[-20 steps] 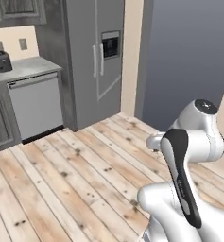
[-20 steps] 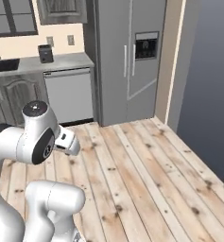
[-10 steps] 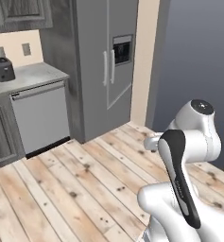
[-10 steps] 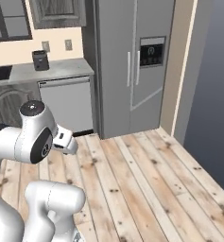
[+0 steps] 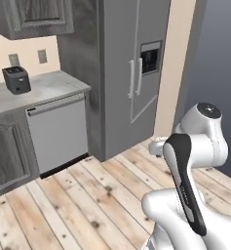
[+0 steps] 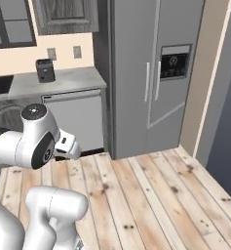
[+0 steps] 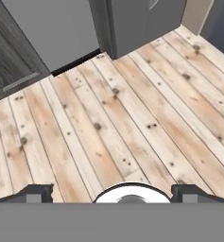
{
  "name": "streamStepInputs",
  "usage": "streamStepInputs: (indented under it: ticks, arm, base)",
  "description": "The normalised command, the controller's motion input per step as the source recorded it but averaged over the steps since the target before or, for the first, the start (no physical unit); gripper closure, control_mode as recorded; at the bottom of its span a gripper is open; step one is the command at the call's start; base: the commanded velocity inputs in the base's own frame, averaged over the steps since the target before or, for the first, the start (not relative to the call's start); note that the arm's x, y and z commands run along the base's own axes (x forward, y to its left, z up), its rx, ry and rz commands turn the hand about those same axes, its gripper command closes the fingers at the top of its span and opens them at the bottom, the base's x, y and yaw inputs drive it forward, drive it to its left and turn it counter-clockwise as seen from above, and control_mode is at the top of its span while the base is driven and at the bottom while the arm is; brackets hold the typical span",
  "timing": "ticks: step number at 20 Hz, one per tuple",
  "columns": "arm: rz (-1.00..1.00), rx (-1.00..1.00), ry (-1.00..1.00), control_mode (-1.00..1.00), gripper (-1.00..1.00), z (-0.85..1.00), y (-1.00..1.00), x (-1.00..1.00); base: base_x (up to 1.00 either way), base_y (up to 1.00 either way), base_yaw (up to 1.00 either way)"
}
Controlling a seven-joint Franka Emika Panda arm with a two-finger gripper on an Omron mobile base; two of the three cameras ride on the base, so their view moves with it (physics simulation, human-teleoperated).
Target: Take the fork and place it on the left side of the plate. Then take the spoon and place it on the right side of the plate. Make sure they're directly next to the plate.
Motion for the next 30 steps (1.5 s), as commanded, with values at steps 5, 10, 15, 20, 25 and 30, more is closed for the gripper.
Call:
streamStepInputs:
  ticks: [5, 10, 15, 20, 25, 30]
  arm:
    - [0.0, 0.0, 0.0, 1.0, -1.0, 0.0, 0.0, 0.0]
    - [0.0, 0.0, 0.0, 1.0, -1.0, 0.0, 0.0, 0.0]
    - [0.0, 0.0, 0.0, 1.0, -1.0, 0.0, 0.0, 0.0]
    - [0.0, 0.0, 0.0, 1.0, -1.0, 0.0, 0.0, 0.0]
    - [0.0, 0.0, 0.0, 1.0, -1.0, 0.0, 0.0, 0.0]
    - [0.0, 0.0, 0.0, 1.0, -1.0, 0.0, 0.0, 0.0]
  base:
    - [0.88, 0.18, 0.19]
    - [0.94, 0.08, 0.11]
    - [0.94, 0.0, 0.07]
    - [0.94, -0.01, 0.19]
    - [0.87, -0.16, 0.21]
    - [0.66, -0.37, 0.23]
